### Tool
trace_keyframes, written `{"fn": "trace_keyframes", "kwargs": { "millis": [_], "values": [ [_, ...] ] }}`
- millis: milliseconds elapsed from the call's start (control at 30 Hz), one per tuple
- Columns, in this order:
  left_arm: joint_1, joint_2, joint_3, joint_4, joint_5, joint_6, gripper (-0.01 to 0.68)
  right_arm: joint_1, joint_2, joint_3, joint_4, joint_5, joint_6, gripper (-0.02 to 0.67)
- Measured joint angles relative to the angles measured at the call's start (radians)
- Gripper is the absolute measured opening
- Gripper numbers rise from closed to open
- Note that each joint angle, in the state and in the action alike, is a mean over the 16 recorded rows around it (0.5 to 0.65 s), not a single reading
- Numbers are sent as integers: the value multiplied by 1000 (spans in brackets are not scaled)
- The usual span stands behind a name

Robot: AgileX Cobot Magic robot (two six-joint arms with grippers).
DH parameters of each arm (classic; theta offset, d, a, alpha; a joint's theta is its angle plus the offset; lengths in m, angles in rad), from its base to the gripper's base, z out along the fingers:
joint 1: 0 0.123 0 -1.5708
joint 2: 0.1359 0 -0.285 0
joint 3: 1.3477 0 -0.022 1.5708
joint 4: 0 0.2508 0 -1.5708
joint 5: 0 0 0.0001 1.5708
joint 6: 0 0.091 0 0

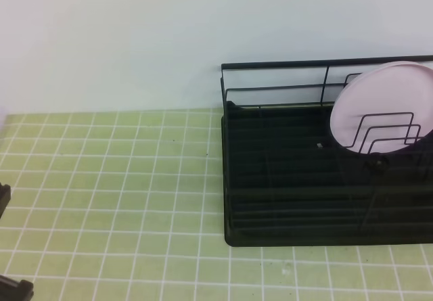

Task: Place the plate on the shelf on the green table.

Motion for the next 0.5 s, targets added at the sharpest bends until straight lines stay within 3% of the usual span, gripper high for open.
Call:
{"fn": "trace_keyframes", "kwargs": {
  "millis": [500],
  "values": [
    [0, 0, 0, 0, -11, 9, 0, 0, -96, -7, 6, -300, 84, 1]
  ]
}}
